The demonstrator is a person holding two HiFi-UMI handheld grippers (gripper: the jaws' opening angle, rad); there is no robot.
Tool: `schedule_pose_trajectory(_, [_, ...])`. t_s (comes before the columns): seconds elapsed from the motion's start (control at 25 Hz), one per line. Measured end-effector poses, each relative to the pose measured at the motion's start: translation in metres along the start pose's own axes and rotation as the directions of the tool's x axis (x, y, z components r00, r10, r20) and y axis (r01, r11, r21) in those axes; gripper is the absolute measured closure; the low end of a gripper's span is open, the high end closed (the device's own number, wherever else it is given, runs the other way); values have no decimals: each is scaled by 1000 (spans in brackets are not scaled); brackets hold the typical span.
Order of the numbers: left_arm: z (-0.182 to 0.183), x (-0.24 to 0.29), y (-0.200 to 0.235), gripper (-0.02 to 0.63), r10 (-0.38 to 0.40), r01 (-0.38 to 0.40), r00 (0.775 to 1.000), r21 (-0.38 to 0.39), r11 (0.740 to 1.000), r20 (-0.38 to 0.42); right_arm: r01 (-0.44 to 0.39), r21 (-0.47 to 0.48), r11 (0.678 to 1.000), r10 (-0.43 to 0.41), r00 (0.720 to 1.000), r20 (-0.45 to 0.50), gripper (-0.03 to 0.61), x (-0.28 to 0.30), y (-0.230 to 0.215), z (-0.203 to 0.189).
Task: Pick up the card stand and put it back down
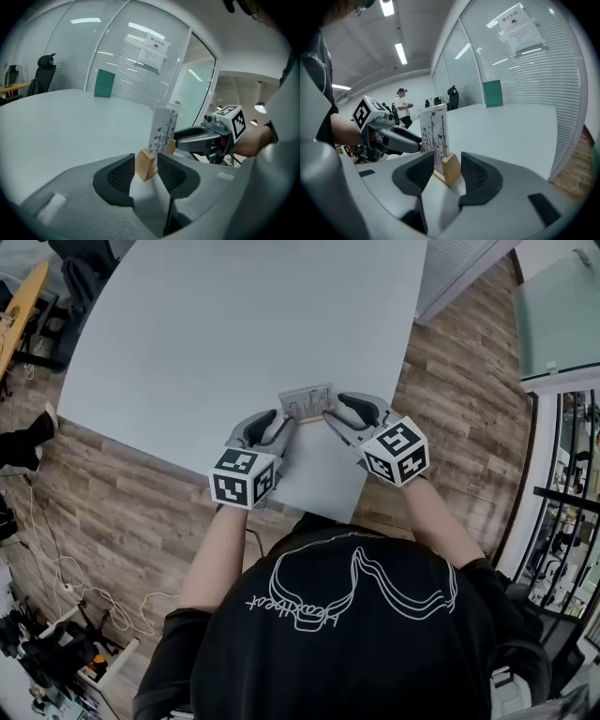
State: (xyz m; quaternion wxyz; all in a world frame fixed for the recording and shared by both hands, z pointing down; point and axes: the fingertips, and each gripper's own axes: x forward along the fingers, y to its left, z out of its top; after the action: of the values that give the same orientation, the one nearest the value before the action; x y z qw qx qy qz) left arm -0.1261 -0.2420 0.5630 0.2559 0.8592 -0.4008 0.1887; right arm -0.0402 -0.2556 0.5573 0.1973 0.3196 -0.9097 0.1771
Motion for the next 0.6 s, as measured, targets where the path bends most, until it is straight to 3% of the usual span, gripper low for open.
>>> schedule_pose_trajectory(0.4, [20, -58, -34, 454, 20, -11, 994, -84, 996, 108, -4, 51, 999, -3, 990, 141, 391, -82, 20, 32])
schedule_pose_trajectory(0.6, [45, -102, -90, 454, 9, -4, 980, -25, 1000, 201, -40, 33, 999, 32, 977, 209, 431, -143, 54, 53])
